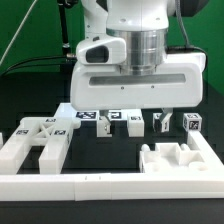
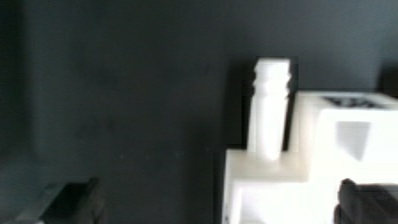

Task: Assemble chair

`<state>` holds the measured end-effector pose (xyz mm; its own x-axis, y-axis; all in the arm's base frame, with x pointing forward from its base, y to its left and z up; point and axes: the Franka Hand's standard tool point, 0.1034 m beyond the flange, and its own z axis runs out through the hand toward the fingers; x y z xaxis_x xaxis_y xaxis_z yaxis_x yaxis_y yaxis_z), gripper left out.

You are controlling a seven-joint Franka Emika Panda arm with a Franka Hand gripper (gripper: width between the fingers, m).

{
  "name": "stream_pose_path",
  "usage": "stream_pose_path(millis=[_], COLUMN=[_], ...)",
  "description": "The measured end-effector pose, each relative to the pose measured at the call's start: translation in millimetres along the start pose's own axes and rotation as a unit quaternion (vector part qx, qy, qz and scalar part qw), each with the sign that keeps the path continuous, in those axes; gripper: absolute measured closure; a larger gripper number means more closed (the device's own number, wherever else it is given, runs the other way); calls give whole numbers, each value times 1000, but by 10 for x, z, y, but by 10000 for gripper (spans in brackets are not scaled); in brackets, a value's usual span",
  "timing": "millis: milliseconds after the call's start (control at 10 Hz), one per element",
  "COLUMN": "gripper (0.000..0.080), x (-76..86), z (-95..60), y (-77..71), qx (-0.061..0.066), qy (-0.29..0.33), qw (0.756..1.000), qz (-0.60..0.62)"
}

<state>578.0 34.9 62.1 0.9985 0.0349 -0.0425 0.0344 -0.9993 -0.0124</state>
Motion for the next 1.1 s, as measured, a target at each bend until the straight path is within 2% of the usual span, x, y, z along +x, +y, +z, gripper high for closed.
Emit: stream_pose_path(millis=[200, 400, 600, 800, 1100], gripper=[151, 151, 151, 151, 151], x=[-42, -116, -551, -820, -890], z=[36, 46, 91, 117, 163], y=[-2, -35, -77, -114, -128], qx=[1, 3, 3, 9, 8], qy=[-28, -110, -231, -342, -428], qw=[1000, 994, 973, 939, 903], qz=[0, 3, 21, 25, 21])
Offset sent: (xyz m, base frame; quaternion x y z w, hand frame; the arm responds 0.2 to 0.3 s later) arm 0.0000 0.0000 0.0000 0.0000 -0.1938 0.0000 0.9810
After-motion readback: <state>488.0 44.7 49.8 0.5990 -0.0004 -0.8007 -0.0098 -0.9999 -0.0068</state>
